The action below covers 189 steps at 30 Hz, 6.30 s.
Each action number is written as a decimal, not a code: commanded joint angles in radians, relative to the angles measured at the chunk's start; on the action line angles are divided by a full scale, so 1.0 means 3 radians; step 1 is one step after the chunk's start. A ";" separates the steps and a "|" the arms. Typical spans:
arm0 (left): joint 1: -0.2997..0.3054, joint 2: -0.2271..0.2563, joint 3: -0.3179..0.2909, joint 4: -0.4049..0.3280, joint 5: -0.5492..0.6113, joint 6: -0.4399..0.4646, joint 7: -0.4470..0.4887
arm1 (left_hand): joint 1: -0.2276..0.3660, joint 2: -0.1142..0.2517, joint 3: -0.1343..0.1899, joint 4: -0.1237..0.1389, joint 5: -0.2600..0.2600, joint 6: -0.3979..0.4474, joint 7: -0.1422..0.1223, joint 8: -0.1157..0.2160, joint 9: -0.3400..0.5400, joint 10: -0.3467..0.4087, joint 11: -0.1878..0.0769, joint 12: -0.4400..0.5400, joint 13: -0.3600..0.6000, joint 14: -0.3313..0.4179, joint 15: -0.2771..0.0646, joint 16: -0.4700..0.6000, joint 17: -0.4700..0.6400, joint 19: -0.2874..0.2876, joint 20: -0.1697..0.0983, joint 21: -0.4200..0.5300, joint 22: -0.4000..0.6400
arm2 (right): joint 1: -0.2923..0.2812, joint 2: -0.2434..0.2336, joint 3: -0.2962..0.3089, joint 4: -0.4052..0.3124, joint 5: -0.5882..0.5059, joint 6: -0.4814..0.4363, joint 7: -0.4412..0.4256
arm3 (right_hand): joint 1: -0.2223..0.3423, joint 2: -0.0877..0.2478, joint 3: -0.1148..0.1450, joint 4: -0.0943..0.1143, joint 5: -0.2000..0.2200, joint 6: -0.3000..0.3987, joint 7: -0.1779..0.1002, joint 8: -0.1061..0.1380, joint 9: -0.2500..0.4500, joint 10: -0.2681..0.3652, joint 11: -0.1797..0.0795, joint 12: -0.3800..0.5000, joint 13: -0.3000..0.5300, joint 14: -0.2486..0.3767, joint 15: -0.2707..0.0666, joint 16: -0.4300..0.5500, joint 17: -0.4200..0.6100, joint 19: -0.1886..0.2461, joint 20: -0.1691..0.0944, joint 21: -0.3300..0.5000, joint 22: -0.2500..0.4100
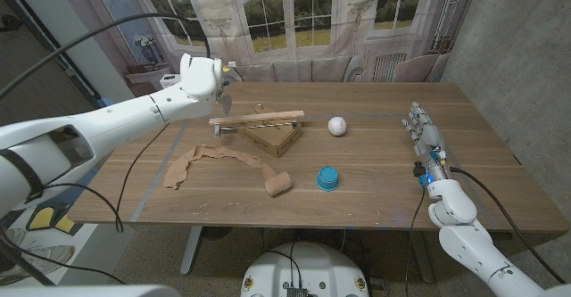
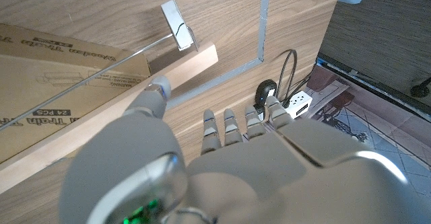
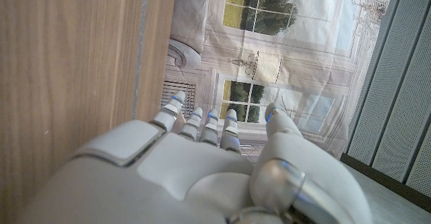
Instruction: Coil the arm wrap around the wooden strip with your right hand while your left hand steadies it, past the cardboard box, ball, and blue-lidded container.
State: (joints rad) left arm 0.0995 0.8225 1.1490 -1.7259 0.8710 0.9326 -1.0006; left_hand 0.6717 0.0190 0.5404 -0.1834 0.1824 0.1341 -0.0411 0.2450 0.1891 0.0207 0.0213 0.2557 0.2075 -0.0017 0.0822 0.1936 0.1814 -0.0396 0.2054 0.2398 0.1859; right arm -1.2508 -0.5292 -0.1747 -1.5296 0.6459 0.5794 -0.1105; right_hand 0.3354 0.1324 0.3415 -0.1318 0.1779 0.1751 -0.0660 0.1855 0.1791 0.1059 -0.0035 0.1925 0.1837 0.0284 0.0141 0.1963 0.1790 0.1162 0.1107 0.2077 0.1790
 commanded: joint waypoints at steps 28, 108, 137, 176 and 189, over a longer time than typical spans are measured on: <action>0.0197 -0.0477 -0.0224 0.0791 0.0225 -0.0520 0.0046 | 0.0138 -0.0024 -0.0046 0.0040 0.0023 0.0055 -0.0009 0.0013 0.0024 0.0050 -0.0036 0.0008 0.0015 0.0016 -0.0007 0.0015 0.0013 0.0042 0.0006 -0.0018 0.0013 | 0.0061 0.0046 -0.0047 0.0088 -0.0007 -0.0044 -0.0047 | -0.0025 -0.0005 -0.0014 0.0005 0.0005 0.0028 -0.0006 0.0008 0.0009 0.0019 -0.0027 -0.0001 0.0006 0.0041 0.0006 0.0009 0.0009 0.0048 0.0010 0.0011 0.0014; 0.0959 -0.0243 -0.0719 0.0243 -0.0700 -0.0343 0.2422 | 0.1427 0.0544 -0.0108 0.0965 0.0218 0.1852 0.0135 0.0185 0.1011 0.2502 -0.0344 0.2716 0.3295 0.3649 -0.0935 0.3027 0.2500 0.2283 -0.0859 0.3829 0.1179 | -0.0026 0.0046 -0.0020 0.0017 -0.0046 -0.0006 -0.0129 | -0.0034 0.0000 -0.0023 0.0006 0.0006 0.0041 0.0006 0.0010 0.0009 0.0040 -0.0005 0.0000 0.0006 0.0067 0.0018 0.0005 0.0010 0.0057 0.0012 0.0008 0.0015; 0.1555 -0.0069 -0.1048 -0.0107 -0.0129 -0.1107 0.3786 | -0.0231 0.0289 -0.0110 0.1262 0.0898 0.2325 0.0303 0.1699 0.2694 0.3027 -0.0570 0.4413 0.3466 0.4350 -0.0955 0.3847 0.3496 0.3016 -0.1163 0.4208 0.1366 | -0.0431 0.0035 0.0090 -0.0356 -0.0405 0.0081 -0.0451 | -0.0024 0.0006 -0.0019 0.0001 0.0007 0.0071 0.0027 0.0018 0.0009 0.0079 0.0002 0.0009 0.0006 0.0094 -0.0003 0.0010 0.0008 0.0068 0.0010 0.0010 0.0015; 0.1821 0.0018 -0.1530 -0.0420 -0.0170 -0.1808 0.3631 | 0.1071 -0.0290 0.0821 0.0132 0.1587 0.3716 0.0793 0.2567 0.1407 0.3932 -0.0305 0.4375 0.3451 0.4596 -0.0739 0.4454 0.3453 0.3372 -0.1213 0.4402 0.1559 | -0.0961 0.0117 0.0306 -0.0879 -0.0975 -0.0052 -0.0922 | 0.0025 0.0015 0.0006 -0.0028 0.0019 0.0099 0.0025 0.0020 0.0008 0.0128 0.0001 0.0016 0.0005 0.0161 -0.0046 0.0021 0.0002 0.0142 -0.0030 0.0033 0.0014; 0.1879 0.0062 -0.1626 -0.0496 -0.0169 -0.1922 0.3541 | 0.0984 -0.0243 0.0674 0.0220 0.1603 0.3650 0.0778 0.2546 0.1339 0.3797 -0.0342 0.4365 0.3451 0.4487 -0.0710 0.4420 0.3459 0.3244 -0.1201 0.4364 0.1371 | -0.1495 0.0006 0.0444 -0.1797 -0.1860 -0.1110 -0.1443 | 0.0136 0.0033 0.0064 -0.0081 0.0051 0.0121 0.0007 0.0022 0.0007 0.0163 -0.0036 0.0016 0.0004 0.0236 -0.0073 0.0028 -0.0004 0.0212 -0.0093 0.0049 0.0011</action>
State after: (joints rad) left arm 0.6494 0.8304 0.6857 -1.8592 0.8200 0.3898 0.0722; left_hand 0.9768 -0.0568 0.7315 -0.1009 0.6626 1.2461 0.1255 1.0124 0.6000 1.1743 -0.0609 1.5680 1.2404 1.3646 -0.1223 1.5218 1.2154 0.9439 -0.1359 1.5563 0.6067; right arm -1.5822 -0.5029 -0.0720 -1.8674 0.2809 0.4839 -0.4271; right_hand 0.3577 0.1395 0.3551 -0.1454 0.1819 0.2040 -0.0590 0.1855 0.1791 0.1508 -0.0055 0.1925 0.1835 0.0877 -0.0093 0.2001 0.1767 0.1648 0.0874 0.2156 0.1790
